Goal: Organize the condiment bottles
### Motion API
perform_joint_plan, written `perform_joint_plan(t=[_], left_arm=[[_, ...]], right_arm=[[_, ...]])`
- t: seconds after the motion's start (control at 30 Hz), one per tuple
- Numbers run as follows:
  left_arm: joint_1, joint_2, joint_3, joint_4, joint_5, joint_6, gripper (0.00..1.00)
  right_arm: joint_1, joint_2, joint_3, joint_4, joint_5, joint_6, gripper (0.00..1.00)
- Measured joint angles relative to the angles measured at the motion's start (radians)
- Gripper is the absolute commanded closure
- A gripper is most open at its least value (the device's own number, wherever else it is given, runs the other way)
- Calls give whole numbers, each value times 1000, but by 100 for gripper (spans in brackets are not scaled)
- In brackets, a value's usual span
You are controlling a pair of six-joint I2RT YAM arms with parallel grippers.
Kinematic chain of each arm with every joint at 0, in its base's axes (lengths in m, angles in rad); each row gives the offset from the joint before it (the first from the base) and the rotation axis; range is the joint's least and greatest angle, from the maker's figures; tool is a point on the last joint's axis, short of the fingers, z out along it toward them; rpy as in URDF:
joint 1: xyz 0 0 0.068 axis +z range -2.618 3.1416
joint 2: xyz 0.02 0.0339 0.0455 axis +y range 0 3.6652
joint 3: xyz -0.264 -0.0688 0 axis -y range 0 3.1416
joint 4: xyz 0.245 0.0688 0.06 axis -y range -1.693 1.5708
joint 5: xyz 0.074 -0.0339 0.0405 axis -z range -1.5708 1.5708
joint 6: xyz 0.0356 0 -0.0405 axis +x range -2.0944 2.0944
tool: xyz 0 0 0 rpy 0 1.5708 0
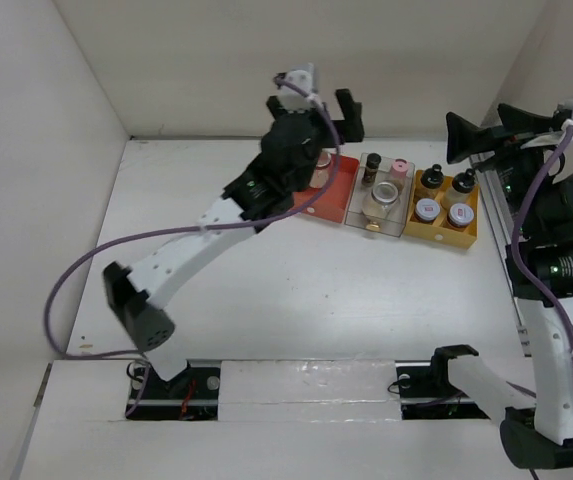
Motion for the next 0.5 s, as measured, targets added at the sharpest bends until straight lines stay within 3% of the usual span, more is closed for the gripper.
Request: perform_joint_plan(t=[0.17, 0.37, 0.5], left_arm=[[1, -310, -298, 4, -116, -123, 0], [8, -518, -757, -96, -189, -269, 0], [11, -677, -963, -170, -183, -311, 0]], right_arm=[[0, -39, -94, 4, -25, 0, 1], [13, -74, -314, -5, -77, 9, 1], [52, -148, -415, -29, -76, 10, 1]])
